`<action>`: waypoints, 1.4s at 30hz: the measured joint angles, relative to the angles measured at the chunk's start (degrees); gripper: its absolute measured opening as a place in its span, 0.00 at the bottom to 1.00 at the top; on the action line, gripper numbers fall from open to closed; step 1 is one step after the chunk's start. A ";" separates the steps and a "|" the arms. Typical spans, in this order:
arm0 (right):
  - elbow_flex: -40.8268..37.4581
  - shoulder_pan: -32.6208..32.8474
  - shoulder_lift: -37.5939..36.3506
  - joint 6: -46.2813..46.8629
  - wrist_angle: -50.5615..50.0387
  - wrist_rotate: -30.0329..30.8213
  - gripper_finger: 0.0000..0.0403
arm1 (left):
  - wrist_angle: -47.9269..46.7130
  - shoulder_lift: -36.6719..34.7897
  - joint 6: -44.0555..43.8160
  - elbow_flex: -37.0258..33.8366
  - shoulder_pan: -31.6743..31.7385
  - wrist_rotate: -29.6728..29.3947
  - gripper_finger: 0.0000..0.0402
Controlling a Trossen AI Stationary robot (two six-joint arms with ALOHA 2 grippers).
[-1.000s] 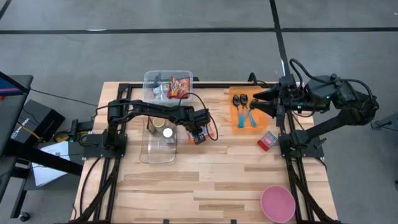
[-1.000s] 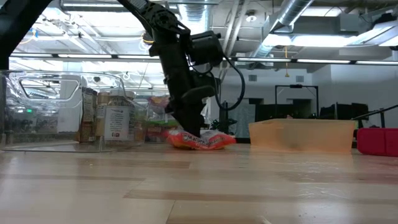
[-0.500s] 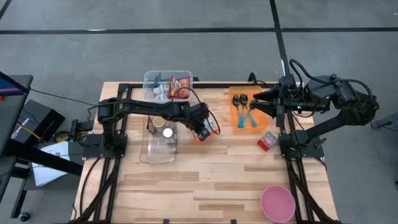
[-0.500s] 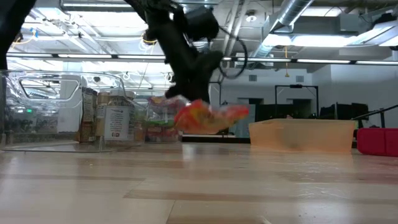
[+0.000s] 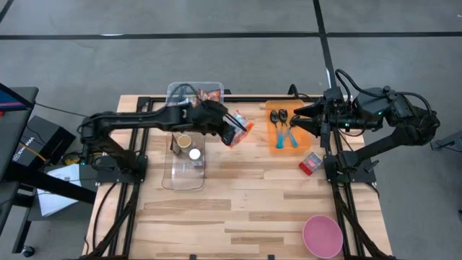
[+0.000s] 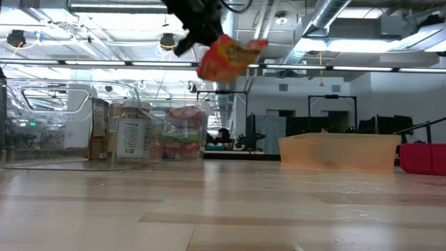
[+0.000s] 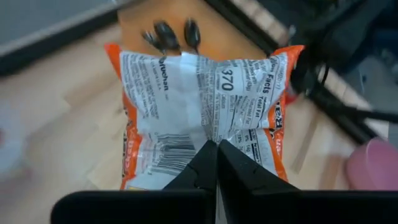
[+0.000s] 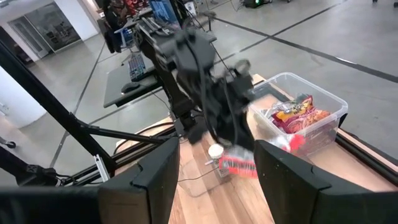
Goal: Pick & Place Food Item
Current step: Put the orange noodle pack into the transparent container
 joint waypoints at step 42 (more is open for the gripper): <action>0.00 0.00 0.03 -0.02 0.44 0.00 0.50 | -11.18 -10.01 -2.92 0.04 12.90 -19.12 0.00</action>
